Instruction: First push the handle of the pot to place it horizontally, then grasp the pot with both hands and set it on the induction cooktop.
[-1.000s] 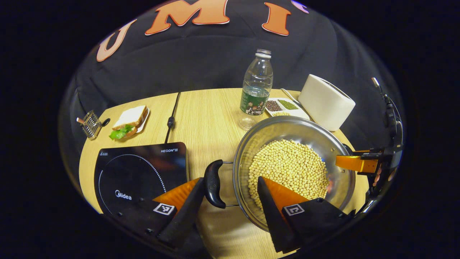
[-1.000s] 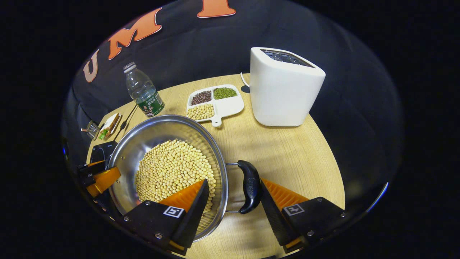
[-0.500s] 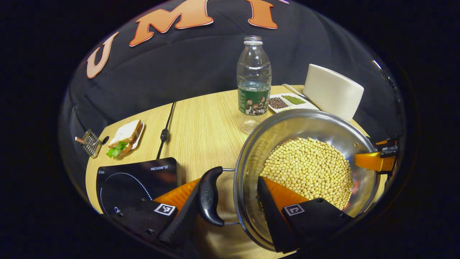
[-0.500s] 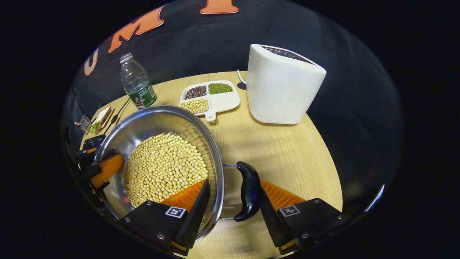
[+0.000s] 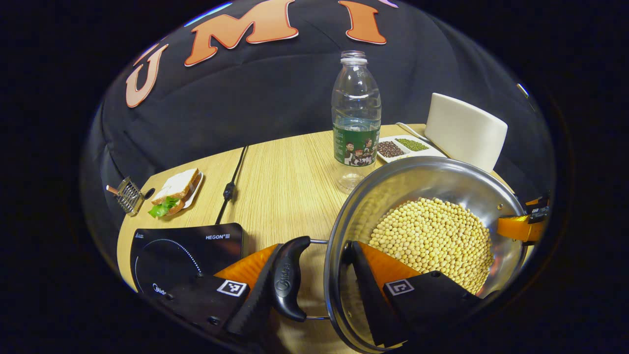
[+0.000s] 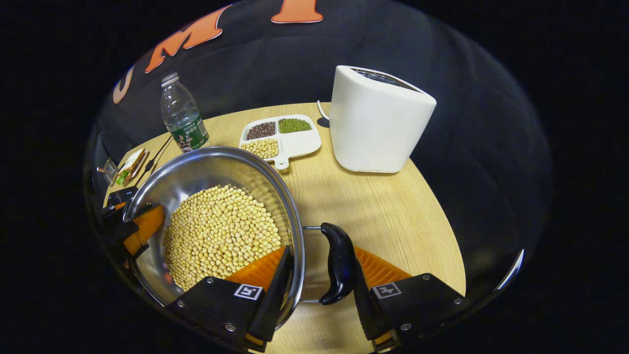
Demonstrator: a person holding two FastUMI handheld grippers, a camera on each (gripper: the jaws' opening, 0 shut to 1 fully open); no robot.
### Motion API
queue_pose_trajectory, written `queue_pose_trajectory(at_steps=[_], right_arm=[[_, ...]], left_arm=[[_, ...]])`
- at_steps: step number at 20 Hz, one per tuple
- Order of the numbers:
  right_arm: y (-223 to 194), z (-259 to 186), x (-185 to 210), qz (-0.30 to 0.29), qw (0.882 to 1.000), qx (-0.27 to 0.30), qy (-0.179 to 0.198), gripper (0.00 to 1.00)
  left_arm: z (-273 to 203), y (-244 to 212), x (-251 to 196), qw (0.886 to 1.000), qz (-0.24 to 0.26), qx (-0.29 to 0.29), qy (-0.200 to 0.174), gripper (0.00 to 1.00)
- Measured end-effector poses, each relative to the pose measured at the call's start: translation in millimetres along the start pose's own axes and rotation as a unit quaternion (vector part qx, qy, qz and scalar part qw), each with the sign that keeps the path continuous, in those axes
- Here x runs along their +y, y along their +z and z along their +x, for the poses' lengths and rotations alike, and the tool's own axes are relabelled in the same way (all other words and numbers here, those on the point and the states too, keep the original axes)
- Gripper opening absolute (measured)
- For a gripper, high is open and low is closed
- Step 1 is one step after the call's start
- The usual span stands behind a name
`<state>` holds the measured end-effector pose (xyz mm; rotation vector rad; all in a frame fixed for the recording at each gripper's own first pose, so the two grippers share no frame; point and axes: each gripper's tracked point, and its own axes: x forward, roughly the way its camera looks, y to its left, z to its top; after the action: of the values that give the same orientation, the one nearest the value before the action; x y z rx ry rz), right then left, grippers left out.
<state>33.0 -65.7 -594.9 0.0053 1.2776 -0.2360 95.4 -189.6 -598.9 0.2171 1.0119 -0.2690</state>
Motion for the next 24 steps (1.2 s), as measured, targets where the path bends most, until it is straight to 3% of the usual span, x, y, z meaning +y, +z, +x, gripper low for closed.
queue_pose_trajectory(at_steps=[14, 24], right_arm=[[16, -71, 30, -0.016, 0.998, -0.059, 0.028, 0.64], [18, -118, 93, -0.046, 0.994, -0.075, 0.066, 0.64]], left_arm=[[-37, 16, 24, 0.998, -0.003, -0.048, 0.049, 0.86], [-74, 25, 33, 0.994, -0.021, -0.061, 0.093, 0.83]])
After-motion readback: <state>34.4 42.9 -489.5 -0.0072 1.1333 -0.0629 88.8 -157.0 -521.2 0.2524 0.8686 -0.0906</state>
